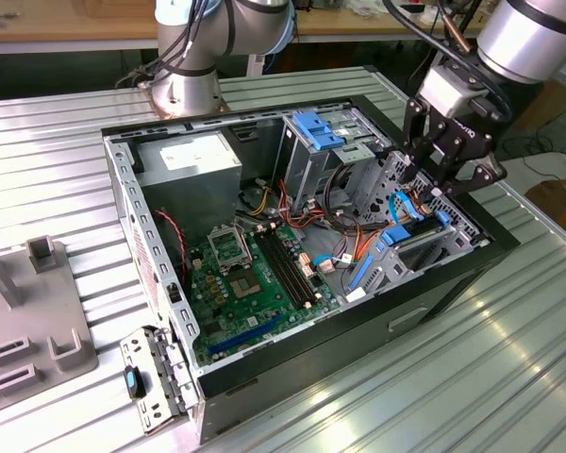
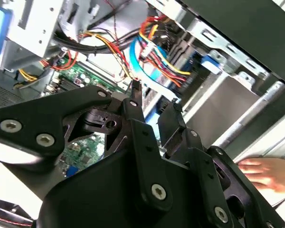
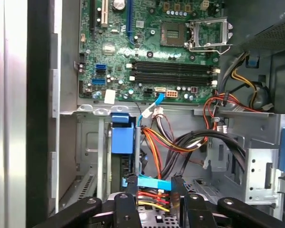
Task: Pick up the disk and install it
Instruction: 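Insert the second disk wire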
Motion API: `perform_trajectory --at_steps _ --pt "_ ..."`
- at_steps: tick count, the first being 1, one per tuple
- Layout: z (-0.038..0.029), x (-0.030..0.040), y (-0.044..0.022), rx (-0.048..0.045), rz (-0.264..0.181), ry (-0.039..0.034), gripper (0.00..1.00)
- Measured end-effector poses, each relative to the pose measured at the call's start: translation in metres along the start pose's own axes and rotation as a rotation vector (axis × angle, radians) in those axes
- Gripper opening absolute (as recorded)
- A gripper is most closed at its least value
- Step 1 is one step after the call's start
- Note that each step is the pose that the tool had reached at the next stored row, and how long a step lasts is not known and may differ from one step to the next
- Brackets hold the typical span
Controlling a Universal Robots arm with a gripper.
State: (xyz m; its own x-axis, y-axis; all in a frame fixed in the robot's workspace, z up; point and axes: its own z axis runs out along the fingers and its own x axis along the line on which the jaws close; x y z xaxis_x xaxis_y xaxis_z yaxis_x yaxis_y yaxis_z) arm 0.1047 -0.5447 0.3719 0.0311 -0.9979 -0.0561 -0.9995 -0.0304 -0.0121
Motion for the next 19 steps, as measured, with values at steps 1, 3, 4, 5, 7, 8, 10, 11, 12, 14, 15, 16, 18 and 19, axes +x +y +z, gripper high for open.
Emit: perform_trajectory --at_steps 1,3,4,5,7,8,10,11,12,14,15,16,18,19 --pt "0.0003 -0.0056 0.0005 0.0000 0.000 0.0004 0.42" --pt "0.0010 -0.0175 0.0013 0.0000 0.000 0.0005 0.42" --pt "0.0012 -0.0219 0.0014 0.0000 0.000 0.0005 0.42" --pt "0.0013 -0.0238 0.0013 0.0000 0.000 0.0004 0.42" --pt "0.0013 -0.0244 0.0014 0.0000 0.000 0.0005 0.42" --pt "0.0014 -0.0245 0.0014 0.0000 0.000 0.0005 0.42" --pt "0.0014 -0.0250 0.0014 0.0000 0.000 0.0005 0.42" --pt "0.0014 -0.0254 0.0014 0.0000 0.000 0.0005 0.42" --pt "0.0014 -0.0256 0.0014 0.0000 0.000 0.0004 0.42" --pt "0.0014 -0.0262 0.0014 0.0000 0.000 0.0005 0.42" --pt "0.0015 -0.0264 0.0014 0.0000 0.000 0.0004 0.42" --pt "0.0015 -0.0268 0.0014 -0.0001 0.000 0.0005 0.42" --pt "0.0015 -0.0274 0.0013 0.0000 0.000 0.0004 0.42" --pt "0.0015 -0.0276 0.0013 0.0000 0.000 0.0005 0.42"
